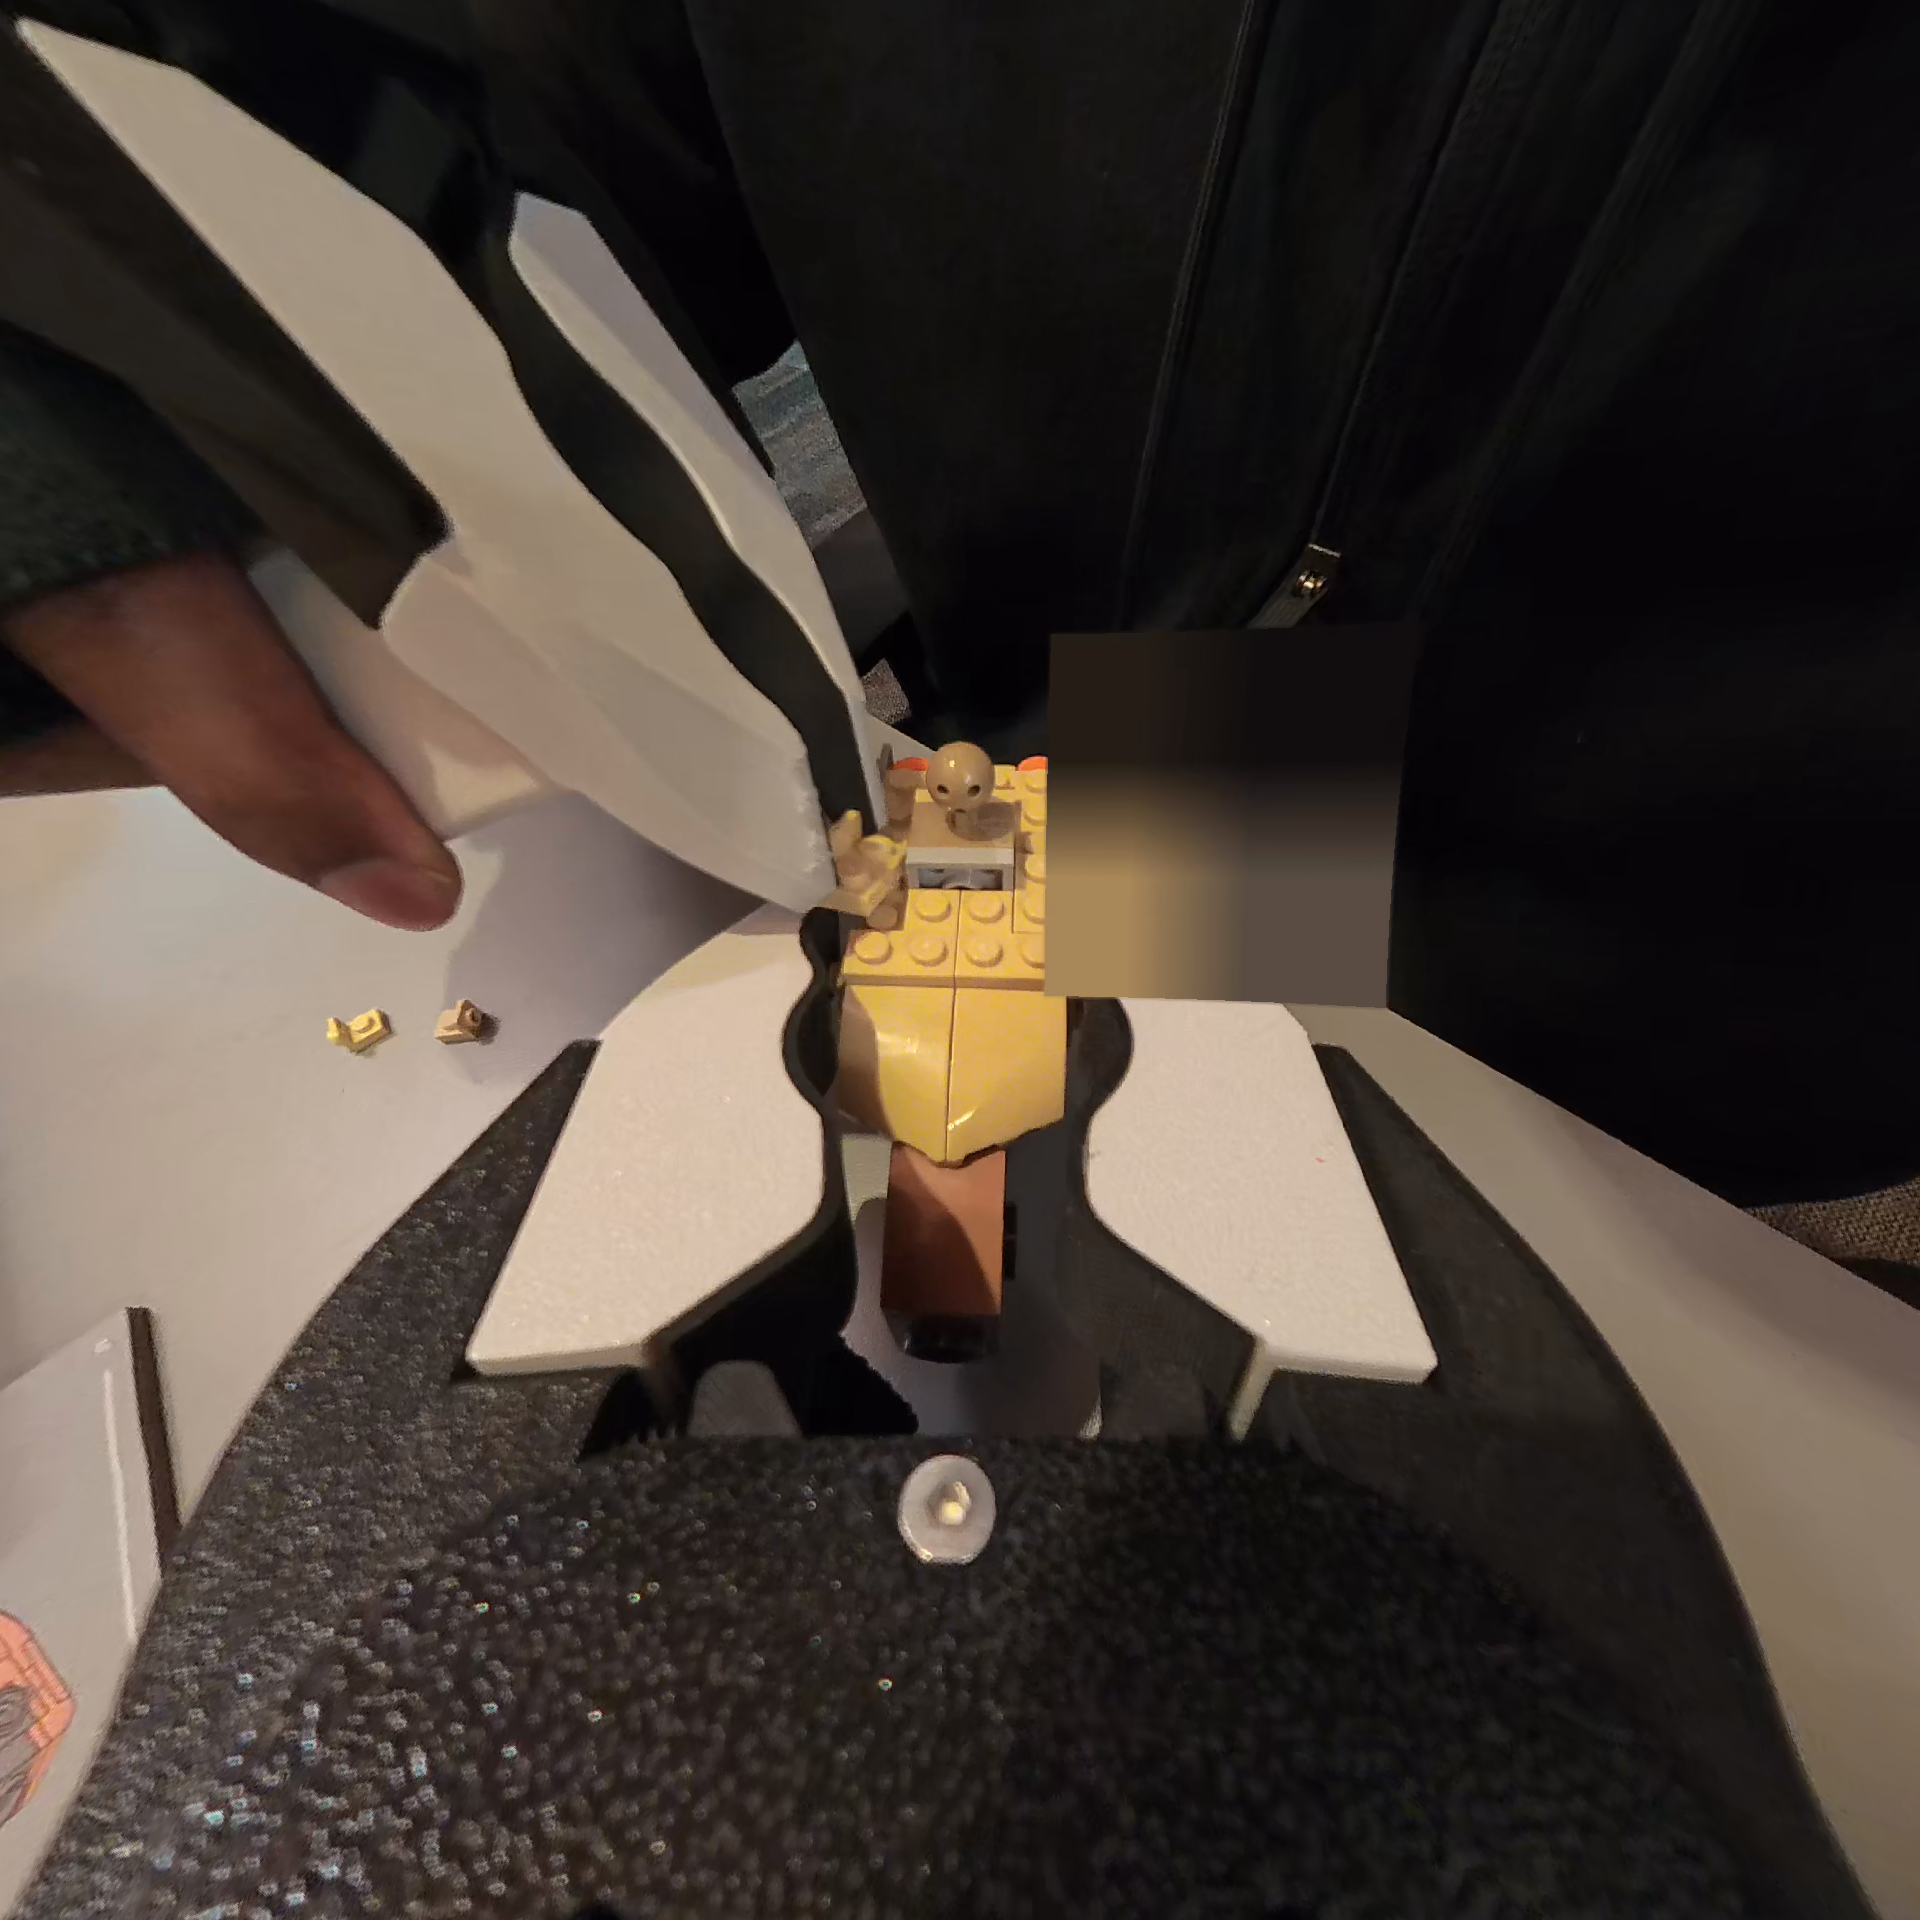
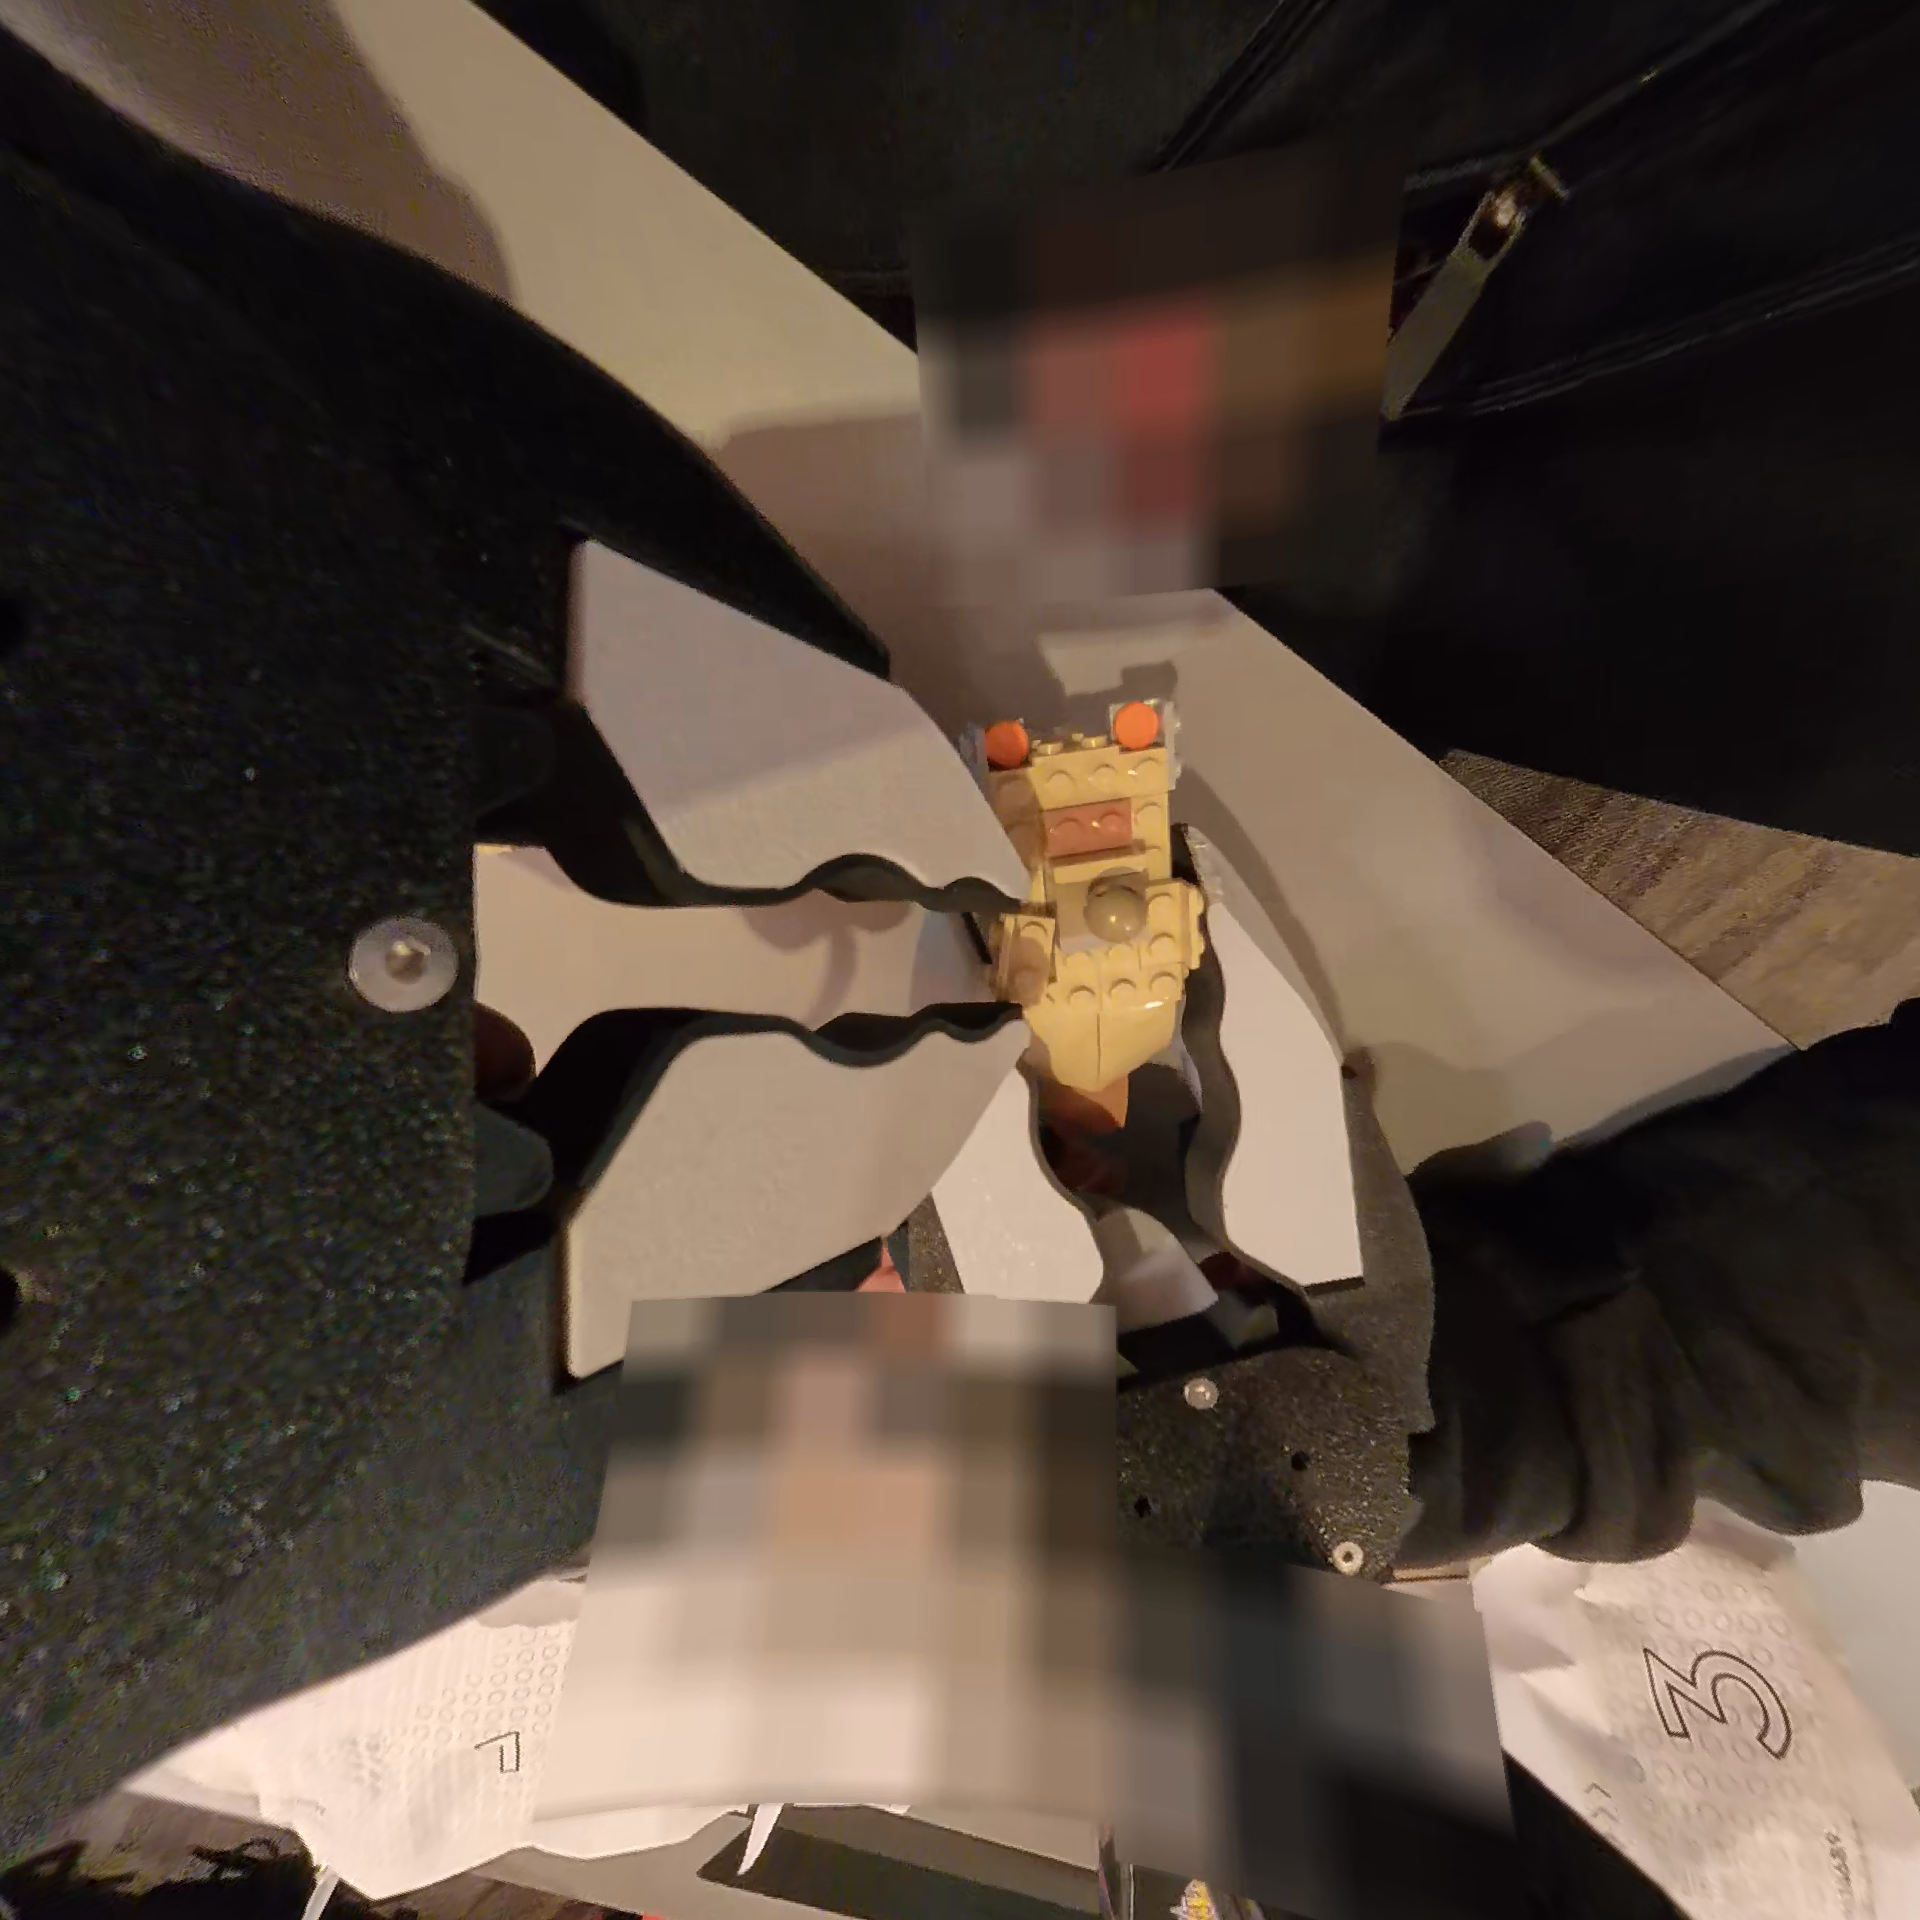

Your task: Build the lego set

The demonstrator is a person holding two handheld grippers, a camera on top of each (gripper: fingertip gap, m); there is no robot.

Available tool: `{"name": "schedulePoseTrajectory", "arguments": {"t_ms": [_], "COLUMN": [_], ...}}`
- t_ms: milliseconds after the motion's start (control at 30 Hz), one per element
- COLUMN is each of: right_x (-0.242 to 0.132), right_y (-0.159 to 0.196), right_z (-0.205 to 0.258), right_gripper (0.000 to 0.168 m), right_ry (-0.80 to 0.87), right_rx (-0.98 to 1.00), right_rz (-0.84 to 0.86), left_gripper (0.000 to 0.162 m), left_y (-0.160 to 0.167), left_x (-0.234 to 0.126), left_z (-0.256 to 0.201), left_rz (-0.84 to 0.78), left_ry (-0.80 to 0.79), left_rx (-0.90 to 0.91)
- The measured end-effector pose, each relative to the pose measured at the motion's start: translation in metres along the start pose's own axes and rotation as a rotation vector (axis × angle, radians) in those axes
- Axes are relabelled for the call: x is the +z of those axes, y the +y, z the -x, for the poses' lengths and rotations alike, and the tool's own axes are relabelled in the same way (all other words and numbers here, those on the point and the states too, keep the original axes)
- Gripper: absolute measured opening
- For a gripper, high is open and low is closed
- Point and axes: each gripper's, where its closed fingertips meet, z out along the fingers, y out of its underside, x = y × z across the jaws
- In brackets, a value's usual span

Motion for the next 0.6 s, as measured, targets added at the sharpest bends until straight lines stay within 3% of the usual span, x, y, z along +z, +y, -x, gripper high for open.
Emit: {"name": "schedulePoseTrajectory", "arguments": {"t_ms": [367,600], "right_x": [0.0032,0.0019], "right_y": [-0.0003,-0.0036], "right_z": [0.0000,0.0012], "right_gripper": [0.016,0.016], "right_ry": [0.007,-0.057], "right_rx": [-0.028,-0.009], "right_rz": [-0.001,-0.100], "left_gripper": [0.044,0.044], "left_y": [-0.0003,-0.0028], "left_x": [-0.0001,0.0004], "left_z": [-0.0014,-0.0040], "left_rz": [0.002,-0.011], "left_ry": [0.000,0.014], "left_rx": [0.007,0.011]}}
